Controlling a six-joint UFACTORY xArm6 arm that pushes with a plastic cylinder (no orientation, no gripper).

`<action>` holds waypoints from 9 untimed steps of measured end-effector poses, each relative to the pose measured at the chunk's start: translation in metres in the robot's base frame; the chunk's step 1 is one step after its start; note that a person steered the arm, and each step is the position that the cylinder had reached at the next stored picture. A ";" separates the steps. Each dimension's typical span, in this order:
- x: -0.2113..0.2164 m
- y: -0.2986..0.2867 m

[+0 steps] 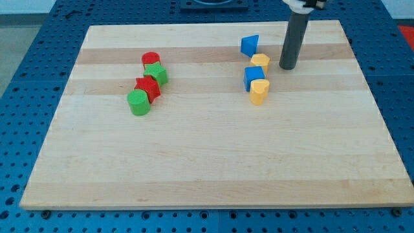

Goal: Move blue triangle closer to yellow hexagon

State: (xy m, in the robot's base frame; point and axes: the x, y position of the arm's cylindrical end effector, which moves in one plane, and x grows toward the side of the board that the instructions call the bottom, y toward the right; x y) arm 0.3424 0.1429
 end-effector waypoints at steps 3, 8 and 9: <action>-0.004 -0.013; -0.098 -0.008; -0.098 -0.025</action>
State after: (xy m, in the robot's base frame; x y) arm 0.2440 0.1178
